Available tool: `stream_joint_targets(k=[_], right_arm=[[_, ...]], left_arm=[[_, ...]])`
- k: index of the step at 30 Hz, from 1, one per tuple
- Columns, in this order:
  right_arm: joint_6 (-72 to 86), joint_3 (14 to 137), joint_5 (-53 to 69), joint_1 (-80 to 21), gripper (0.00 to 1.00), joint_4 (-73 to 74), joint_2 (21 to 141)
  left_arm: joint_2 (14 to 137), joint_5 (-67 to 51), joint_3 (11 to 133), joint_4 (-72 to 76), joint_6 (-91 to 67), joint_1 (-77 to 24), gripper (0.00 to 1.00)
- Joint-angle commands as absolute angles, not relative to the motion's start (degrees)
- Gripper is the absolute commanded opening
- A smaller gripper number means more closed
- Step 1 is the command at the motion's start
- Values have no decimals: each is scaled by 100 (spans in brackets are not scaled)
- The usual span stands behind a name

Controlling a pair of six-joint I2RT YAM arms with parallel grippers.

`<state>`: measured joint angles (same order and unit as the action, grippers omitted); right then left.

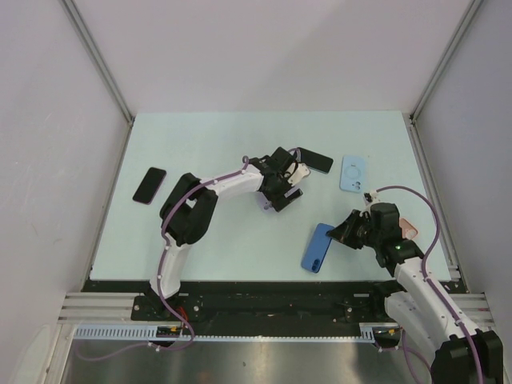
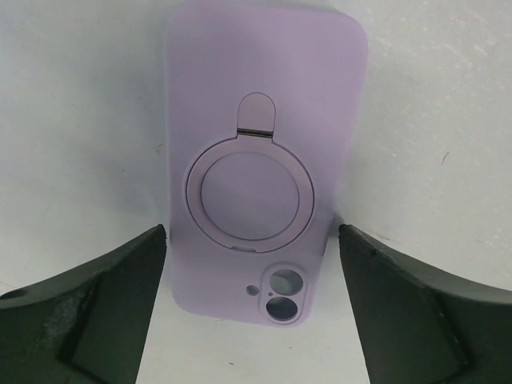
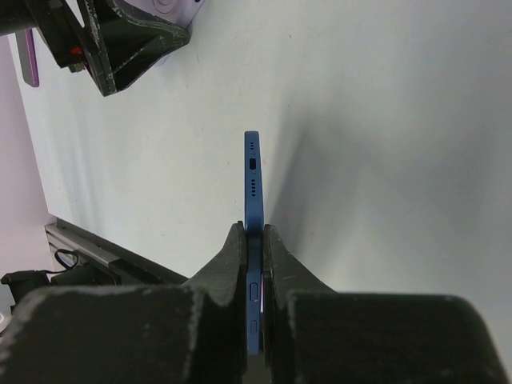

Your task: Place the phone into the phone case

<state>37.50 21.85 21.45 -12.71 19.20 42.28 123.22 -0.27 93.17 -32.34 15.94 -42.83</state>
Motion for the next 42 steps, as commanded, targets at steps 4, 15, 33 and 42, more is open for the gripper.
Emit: stream_joint_targets(k=[4, 15, 33, 42], right_arm=[[3718, 2241, 2285, -1195, 0, 1723, 4148], [4314, 1846, 2039, -1169, 0, 355, 4649], [4948, 1125, 1363, -1266, 0, -942, 4852], [4694, 1108, 1195, -1266, 0, -211, 4395]], left_arm=[[12156, -606, 9090, -3419, 1653, -4263, 81], [11558, -2011, 8227, -3401, 678, -4263, 67], [10477, -1306, 7329, -2925, -123, -4280, 100], [10863, 299, 7928, -2962, 535, -4570, 100]])
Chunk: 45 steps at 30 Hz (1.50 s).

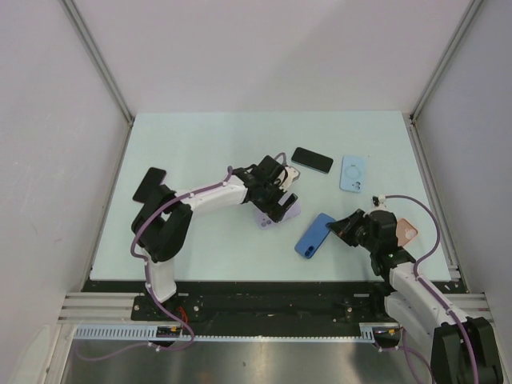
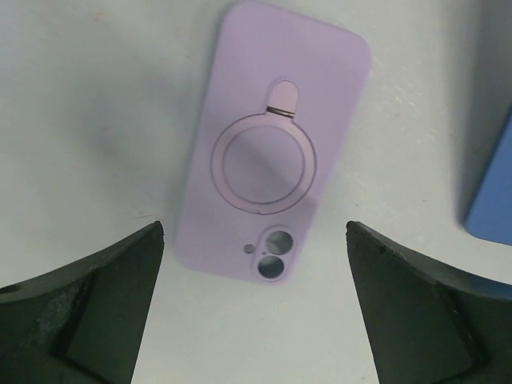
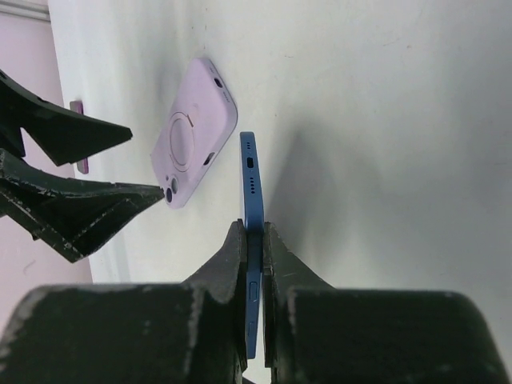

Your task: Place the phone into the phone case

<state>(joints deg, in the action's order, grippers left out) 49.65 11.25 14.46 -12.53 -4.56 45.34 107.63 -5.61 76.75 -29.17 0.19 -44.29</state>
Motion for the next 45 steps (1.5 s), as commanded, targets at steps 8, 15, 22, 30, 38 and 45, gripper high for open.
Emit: stream_joint_targets(k=[8, 15, 22, 30, 38, 45], right_arm=[[4632, 1107, 1309, -1266, 0, -185, 4359], [4614, 1134, 1345, -1257, 0, -123, 4324], [4509, 1195, 1310, -1239, 0, -18, 4263], [4491, 1204, 1274, -1230, 0, 141, 4245], [4614, 1195, 1099, -1222, 0, -395, 4640], [4843, 1134, 993, -1230, 0, -1063, 5220]], left_arm=[[11241, 44, 8086, -3067, 1520, -4570, 100], [11417, -149, 8077, -2997, 1775, -4570, 100], [11733, -676, 8244, -3234, 1741, -4570, 100], [11865, -563, 8227, -3278, 1662, -4562, 95], [11549, -1089, 7814, -3287, 1170, -4570, 78], [11399, -1714, 7489, -3349, 870, -4570, 72]])
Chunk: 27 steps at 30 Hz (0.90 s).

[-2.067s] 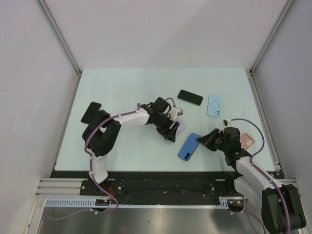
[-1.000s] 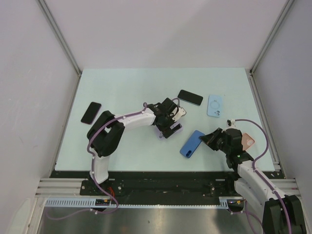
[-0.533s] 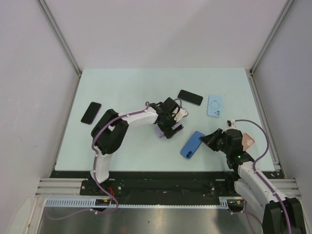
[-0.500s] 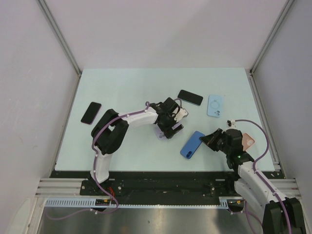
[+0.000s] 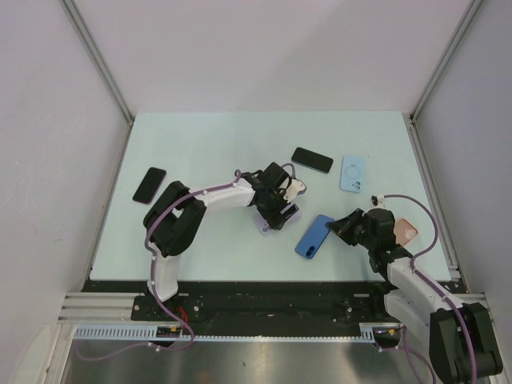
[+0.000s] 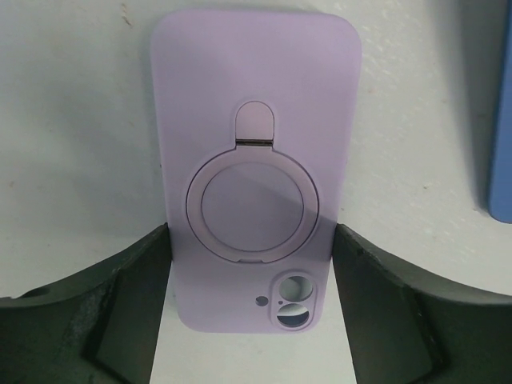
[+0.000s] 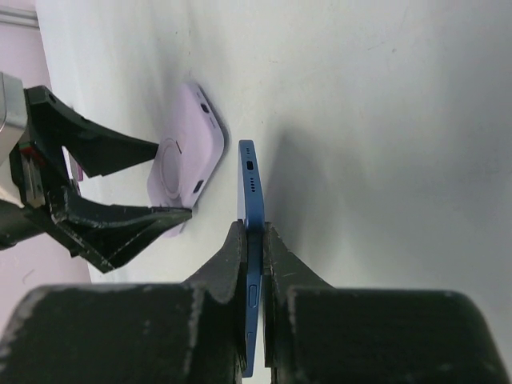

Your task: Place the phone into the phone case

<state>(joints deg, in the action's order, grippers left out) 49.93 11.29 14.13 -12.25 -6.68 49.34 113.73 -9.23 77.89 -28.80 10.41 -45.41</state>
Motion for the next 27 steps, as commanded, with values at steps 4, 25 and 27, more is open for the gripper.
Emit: stream_joint_targets(k=[4, 25, 27], right_arm=[[4974, 941, 1002, -1239, 0, -1564, 5519], [5757, 800, 1204, -1248, 0, -3630, 7312], [5818, 835, 1265, -1248, 0, -3674, 7365]], left_arm=[[11373, -1924, 7462, -3428, 774, -4562, 70], [11540, -3595, 7321, -3375, 431, -4535, 74], [11549, -3542, 7356, -3427, 404, -4535, 76]])
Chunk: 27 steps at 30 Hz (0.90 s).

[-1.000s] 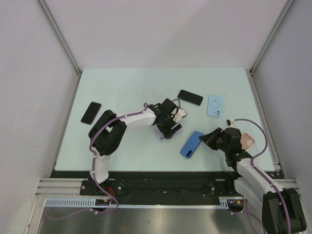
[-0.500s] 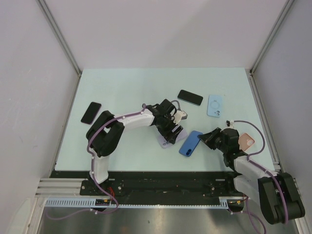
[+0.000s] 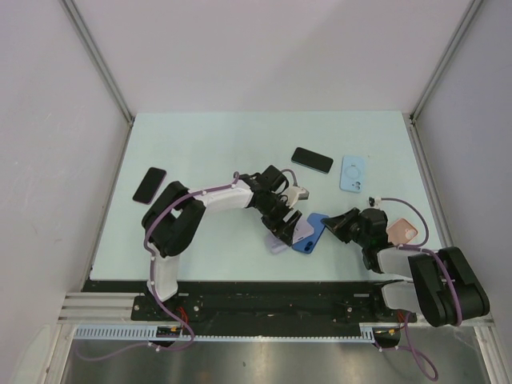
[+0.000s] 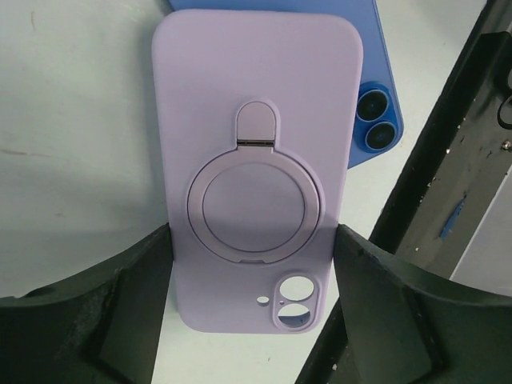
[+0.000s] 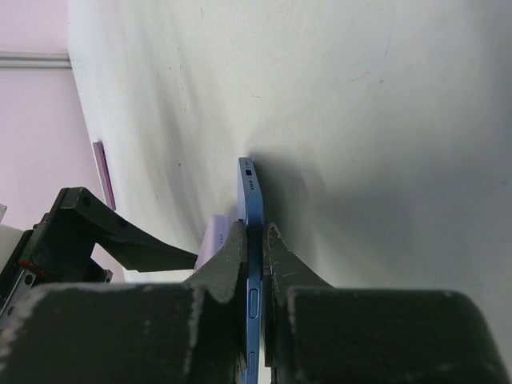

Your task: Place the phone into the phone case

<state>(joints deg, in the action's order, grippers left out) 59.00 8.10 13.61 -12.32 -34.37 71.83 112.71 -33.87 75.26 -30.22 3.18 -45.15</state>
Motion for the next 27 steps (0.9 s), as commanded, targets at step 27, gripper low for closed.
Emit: stream_joint_targets(k=[27], right_arm=[[6846, 896, 888, -1616, 0, -3190, 6284]], left_arm=[[10556, -2963, 7532, -3014, -386, -3736, 100]])
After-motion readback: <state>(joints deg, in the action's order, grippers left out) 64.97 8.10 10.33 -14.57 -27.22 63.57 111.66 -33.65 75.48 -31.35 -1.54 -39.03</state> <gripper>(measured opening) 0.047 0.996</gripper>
